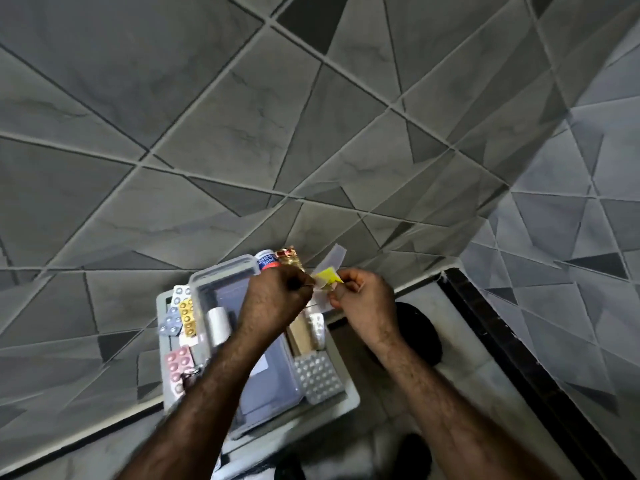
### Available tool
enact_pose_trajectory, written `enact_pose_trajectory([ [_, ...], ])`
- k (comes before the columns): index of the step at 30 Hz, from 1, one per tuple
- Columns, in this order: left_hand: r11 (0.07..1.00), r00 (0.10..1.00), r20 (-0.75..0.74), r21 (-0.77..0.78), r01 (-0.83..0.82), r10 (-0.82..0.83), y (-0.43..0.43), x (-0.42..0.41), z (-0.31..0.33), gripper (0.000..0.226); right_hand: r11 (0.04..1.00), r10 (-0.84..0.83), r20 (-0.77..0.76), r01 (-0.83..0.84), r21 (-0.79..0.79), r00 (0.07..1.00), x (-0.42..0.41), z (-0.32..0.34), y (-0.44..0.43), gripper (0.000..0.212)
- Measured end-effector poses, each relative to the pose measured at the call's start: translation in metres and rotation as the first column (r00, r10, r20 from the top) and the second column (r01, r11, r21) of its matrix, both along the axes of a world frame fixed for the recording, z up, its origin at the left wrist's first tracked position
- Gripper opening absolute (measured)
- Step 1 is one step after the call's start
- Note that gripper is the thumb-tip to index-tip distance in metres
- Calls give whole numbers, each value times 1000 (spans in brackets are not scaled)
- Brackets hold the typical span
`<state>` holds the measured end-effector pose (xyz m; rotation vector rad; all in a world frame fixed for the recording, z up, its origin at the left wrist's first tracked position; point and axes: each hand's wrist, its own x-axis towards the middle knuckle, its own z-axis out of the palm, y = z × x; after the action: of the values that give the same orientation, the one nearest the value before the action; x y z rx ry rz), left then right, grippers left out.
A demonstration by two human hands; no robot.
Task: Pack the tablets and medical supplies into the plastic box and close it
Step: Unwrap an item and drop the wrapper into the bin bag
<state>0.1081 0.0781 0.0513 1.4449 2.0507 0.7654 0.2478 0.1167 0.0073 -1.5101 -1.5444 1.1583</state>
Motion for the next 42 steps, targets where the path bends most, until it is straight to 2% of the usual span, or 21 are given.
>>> enact_pose_trajectory([
  [2,1000,1000,-14,3,23,-23,11,26,-2,11,999,-45,-9,45,-7,999,25,-4,8,34],
  [7,999,1000,5,-45,31,-31,41,94,-11,12,990,-136,-6,136,-35,991,90,-5,24,14],
  [14,990,999,35,-142,-5,10,86,196,-42,14,969,-200,26,201,-144,980,194,-32,64,11],
  [16,985,1000,15,-172,-8,11,99,216,-53,22,962,-208,37,211,-175,978,218,-44,77,13],
  [20,973,999,-23,-228,26,-32,124,245,-77,27,951,-218,50,224,-214,975,249,-66,100,34],
  [23,965,997,-35,-254,58,-69,145,260,-99,24,940,-227,90,242,-242,970,265,-90,114,23],
  [30,947,994,-20,-307,92,-103,193,287,-174,24,903,-268,155,304,-303,951,282,-165,154,24],
  [33,934,993,0,-339,108,-115,207,294,-214,22,897,-262,243,328,-297,934,286,-193,164,18],
  [35,928,993,19,-355,113,-113,214,297,-239,22,897,-259,292,341,-282,921,291,-213,171,22],
  [42,897,993,7,-427,112,-120,239,302,-355,22,856,-263,346,383,-347,901,296,-321,192,23],
])
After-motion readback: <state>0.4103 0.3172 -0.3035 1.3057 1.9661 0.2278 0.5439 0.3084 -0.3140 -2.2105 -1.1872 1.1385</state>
